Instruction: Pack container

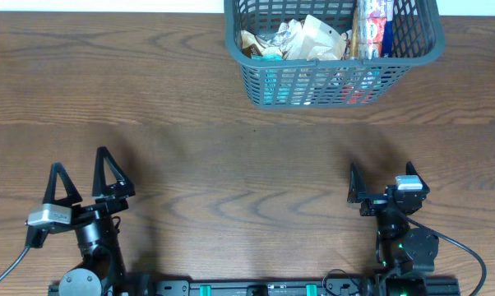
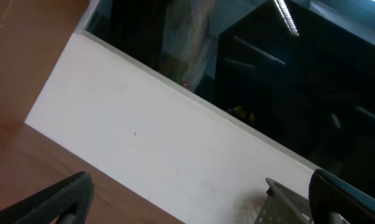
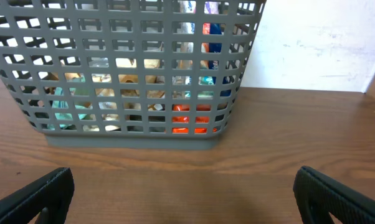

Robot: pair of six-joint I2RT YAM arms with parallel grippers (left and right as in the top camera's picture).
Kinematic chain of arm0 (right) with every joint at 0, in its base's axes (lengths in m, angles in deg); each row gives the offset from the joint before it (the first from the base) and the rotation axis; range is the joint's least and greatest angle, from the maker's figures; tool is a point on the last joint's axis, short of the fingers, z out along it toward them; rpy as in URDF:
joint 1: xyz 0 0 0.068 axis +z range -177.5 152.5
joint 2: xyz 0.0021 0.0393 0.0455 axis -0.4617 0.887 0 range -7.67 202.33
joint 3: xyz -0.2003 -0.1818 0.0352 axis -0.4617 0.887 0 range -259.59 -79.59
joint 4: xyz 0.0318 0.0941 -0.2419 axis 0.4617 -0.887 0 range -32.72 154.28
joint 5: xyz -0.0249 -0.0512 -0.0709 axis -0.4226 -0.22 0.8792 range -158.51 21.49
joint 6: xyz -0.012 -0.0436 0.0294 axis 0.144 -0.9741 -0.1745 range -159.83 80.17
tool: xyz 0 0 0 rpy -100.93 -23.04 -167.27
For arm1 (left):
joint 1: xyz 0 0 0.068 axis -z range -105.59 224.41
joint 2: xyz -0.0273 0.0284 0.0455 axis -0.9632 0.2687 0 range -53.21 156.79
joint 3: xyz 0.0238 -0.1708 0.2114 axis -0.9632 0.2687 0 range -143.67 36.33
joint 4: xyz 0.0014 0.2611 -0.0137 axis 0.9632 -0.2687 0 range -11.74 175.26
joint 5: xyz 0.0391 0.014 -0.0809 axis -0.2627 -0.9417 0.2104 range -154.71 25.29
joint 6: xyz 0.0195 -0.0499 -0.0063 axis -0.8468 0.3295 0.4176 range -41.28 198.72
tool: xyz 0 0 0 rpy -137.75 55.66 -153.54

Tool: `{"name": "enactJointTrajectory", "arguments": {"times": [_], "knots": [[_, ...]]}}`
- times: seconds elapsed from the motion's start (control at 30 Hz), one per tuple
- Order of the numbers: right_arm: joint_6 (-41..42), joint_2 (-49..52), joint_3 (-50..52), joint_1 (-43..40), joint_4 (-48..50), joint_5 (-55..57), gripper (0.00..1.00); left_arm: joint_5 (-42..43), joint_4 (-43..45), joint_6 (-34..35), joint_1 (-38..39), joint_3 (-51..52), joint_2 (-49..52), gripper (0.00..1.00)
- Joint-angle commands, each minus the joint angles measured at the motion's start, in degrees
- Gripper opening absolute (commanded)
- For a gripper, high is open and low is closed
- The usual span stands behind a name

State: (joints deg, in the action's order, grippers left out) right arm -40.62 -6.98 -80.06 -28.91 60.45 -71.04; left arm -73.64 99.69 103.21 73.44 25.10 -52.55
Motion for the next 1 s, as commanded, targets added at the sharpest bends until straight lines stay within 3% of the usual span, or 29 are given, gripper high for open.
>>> {"name": "enactJointTrajectory", "arguments": {"times": [0.0, 0.2, 0.97], "knots": [[0.3, -0.4, 0.2, 0.4, -0.2, 0.6, 0.99, 0.7, 2.2, 1.3, -0.2, 1.9, -0.5, 0.99], [0.3, -0.4, 0.2, 0.4, -0.2, 0.6, 0.99, 0.3, 6.5, 1.3, -0.2, 4.2, -0.5, 0.99], [0.3, -0.4, 0.2, 0.4, -0.2, 0.6, 0.99, -3.3, 8.6, 1.3, -0.4, 11.0, -0.5, 0.99]]}}
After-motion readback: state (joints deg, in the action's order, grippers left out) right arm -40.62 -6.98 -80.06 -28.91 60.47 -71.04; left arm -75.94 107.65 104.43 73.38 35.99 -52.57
